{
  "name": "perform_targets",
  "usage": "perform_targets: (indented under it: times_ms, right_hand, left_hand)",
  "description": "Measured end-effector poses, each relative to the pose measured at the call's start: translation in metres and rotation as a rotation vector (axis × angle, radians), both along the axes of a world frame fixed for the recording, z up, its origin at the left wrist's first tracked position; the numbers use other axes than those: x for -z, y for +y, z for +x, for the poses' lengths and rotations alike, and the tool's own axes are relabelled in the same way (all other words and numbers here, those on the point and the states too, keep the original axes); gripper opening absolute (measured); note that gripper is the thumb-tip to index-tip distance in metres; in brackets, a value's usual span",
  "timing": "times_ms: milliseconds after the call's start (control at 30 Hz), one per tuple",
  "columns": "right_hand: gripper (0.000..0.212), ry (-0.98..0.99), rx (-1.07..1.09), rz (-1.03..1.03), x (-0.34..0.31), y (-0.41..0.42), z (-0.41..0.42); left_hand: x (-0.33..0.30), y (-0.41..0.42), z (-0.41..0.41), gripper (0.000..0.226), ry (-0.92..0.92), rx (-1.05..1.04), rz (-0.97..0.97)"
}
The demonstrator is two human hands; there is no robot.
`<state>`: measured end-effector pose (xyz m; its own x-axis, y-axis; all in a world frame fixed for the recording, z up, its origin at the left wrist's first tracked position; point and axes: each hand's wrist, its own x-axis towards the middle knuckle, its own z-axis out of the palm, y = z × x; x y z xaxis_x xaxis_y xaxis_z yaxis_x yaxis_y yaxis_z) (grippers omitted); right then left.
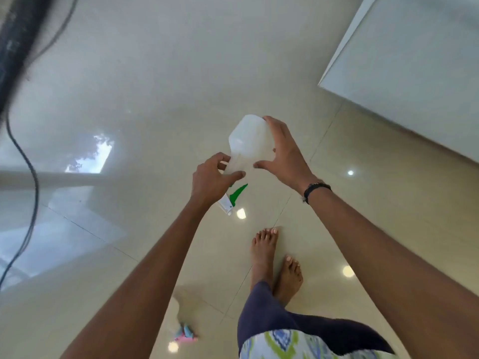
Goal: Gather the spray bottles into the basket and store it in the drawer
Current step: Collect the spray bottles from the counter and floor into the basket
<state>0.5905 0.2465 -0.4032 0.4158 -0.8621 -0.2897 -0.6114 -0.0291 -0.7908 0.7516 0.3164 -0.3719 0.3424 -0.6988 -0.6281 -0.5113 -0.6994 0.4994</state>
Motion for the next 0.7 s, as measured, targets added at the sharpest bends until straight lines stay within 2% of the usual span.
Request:
perform_targets:
  times_ms: [100,167,300,500,633,700]
  right_hand:
    - [0.103,0.119,0.012,-0.209,-0.076,-0.018,-0.017]
    - [0.104,0.206,0.004,-0.332,-0.097,-0.024,-0.017]
    - [0.105,0.331,0.034,-0.528,-0.178,-0.060,-0.034]
    - [0.088,0.348,0.181,-0.661,-0.241,-0.115,-0.075]
    - [0.083,0.366,0.283,-0.703,-0.259,-0.152,-0.119]
    - [0.082,0.328,0.359,-0.688,-0.263,-0.170,-0.144]
  left_hand:
    - [-0.089,-0.044,-0.007,0.039,-0.017,0.106,-0.014]
    - [-0.117,-0.068,-0.012,0.038,-0.010,0.148,-0.015]
    - [-0.216,-0.133,-0.033,0.038,-0.022,0.322,-0.050]
    - [-0.308,-0.216,-0.081,0.040,-0.012,0.527,-0.077]
    - [-0.344,-0.263,-0.127,0.032,0.124,0.540,-0.042]
    - [-0.359,-0.286,-0.150,0.033,0.228,0.475,-0.071]
